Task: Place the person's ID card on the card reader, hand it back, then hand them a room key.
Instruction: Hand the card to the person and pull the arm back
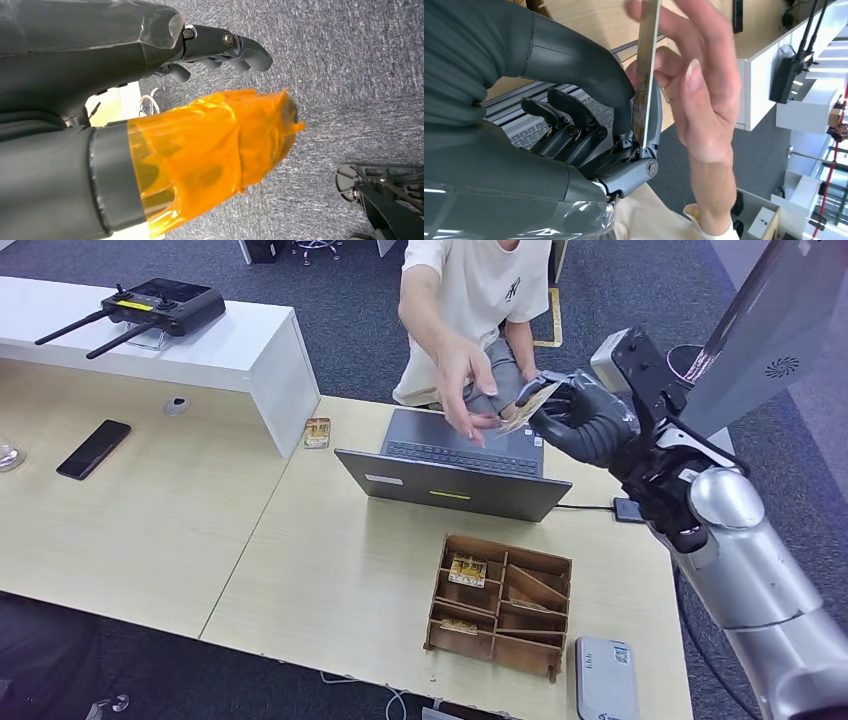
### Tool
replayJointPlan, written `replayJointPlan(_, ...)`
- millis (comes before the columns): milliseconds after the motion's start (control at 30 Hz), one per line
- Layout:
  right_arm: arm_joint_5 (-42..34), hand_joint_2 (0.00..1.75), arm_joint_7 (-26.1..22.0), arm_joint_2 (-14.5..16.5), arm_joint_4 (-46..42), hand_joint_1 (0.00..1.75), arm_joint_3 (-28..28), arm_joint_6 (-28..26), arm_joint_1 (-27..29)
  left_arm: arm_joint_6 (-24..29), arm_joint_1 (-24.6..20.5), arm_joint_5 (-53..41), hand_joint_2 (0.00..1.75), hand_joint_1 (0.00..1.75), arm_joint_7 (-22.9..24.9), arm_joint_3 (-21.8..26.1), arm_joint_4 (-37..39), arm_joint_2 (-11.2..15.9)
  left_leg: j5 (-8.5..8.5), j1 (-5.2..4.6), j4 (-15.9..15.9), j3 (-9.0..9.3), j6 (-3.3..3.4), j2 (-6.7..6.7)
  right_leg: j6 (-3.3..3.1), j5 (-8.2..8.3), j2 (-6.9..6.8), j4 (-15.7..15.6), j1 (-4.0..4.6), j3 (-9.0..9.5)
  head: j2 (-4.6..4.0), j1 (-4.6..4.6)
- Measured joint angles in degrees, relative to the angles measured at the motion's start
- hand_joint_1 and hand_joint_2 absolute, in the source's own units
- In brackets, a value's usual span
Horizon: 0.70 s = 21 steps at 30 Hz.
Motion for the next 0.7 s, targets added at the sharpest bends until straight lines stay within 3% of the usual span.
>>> replayJointPlan(267, 5.08, 1.75, 3.69, 4.48, 5.28, 1.75, 1.7, -6.74, -1.61, 0.0, -0.55, 0.0, 0.0, 0.0, 1.55, -0.86, 0.0, -0.07, 0.01, 0.01, 0.0, 0.01, -0.02, 0.02, 0.0, 0.0, 0.03, 0.01, 0.01, 0.0, 0.0, 0.01)
replayJointPlan(467, 7.47, 1.75, 4.32, 8.55, 8.12, 1.69, 2.81, -8.04, -1.78, 0.02, -1.2, 0.0, 0.0, 0.0, 2.38, -1.39, 0.0, -0.23, 0.04, 0.02, 0.0, 0.02, -0.05, 0.02, 0.0, 0.0, 0.03, 0.02, 0.02, -0.01, 0.0, 0.01)
replayJointPlan(500, 7.96, 1.75, 4.42, 9.06, 8.37, 1.37, 2.9, -7.93, -1.78, 0.02, -1.24, 0.0, 0.0, 0.0, 2.48, -1.46, 0.0, -0.26, 0.04, 0.02, 0.0, 0.01, -0.05, 0.01, 0.0, 0.0, 0.02, 0.02, 0.02, -0.01, 0.0, 0.01)
replayJointPlan(600, 9.25, 1.75, 4.91, 10.27, 8.9, 0.18, 2.97, -7.11, -1.81, 0.02, -1.29, 0.0, 0.0, 0.0, 2.84, -1.67, 0.0, -0.36, 0.03, 0.02, 0.0, 0.01, -0.05, 0.01, 0.0, 0.0, 0.02, 0.02, 0.01, -0.01, 0.0, 0.02)
replayJointPlan(633, 9.57, 1.75, 5.08, 10.56, 9.04, 0.07, 2.99, -6.87, -1.82, 0.02, -1.3, 0.0, 0.0, 0.0, 2.9, -1.78, 0.0, -0.41, 0.03, 0.02, 0.0, 0.01, -0.05, 0.01, 0.0, 0.0, 0.02, 0.02, 0.01, -0.01, 0.0, 0.02)
replayJointPlan(700, 10.08, 1.75, 5.26, 10.96, 9.31, 0.0, 3.02, -6.74, -1.81, 0.02, -1.3, 0.0, 0.0, 0.0, 2.91, -2.0, 0.0, -0.51, 0.03, 0.01, 0.0, 0.0, -0.05, 0.01, 0.0, 0.0, 0.02, 0.01, 0.01, -0.01, 0.0, 0.02)
